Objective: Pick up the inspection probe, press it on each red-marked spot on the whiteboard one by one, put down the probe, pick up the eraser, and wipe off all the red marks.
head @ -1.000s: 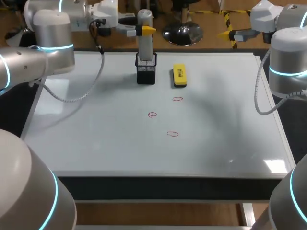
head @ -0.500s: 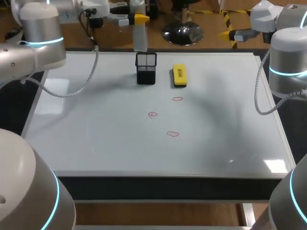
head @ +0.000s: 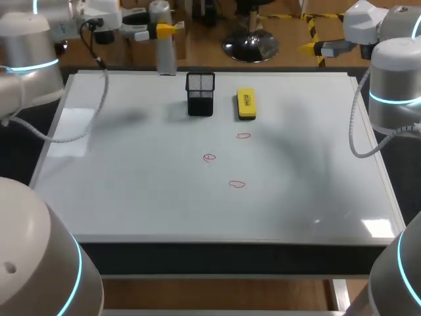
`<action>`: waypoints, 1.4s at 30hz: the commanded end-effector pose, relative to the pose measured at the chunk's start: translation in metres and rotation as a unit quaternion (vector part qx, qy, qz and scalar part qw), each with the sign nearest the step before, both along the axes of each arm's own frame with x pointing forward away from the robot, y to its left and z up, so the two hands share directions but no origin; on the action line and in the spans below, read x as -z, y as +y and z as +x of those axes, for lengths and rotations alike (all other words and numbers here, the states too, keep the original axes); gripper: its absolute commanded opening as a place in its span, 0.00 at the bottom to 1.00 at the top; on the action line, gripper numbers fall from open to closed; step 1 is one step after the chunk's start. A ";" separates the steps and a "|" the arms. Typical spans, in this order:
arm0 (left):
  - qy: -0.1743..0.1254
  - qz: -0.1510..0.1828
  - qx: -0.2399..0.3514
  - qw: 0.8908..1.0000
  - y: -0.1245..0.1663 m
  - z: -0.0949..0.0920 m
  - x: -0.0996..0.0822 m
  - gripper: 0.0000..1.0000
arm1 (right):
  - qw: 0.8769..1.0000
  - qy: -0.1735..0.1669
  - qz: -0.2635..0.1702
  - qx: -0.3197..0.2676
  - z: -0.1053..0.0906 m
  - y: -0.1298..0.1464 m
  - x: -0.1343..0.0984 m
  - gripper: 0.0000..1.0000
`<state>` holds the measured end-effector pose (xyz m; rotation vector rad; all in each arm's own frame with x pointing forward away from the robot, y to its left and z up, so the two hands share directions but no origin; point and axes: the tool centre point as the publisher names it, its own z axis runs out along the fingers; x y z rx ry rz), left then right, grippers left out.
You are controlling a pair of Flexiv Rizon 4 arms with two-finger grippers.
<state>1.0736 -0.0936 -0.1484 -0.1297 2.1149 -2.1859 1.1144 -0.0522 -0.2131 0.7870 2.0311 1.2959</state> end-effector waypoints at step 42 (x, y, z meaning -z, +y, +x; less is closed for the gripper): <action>-0.008 0.022 -0.009 1.000 0.061 -0.029 0.067 0.00 | 1.000 0.000 0.000 0.000 0.000 0.000 0.000 1.00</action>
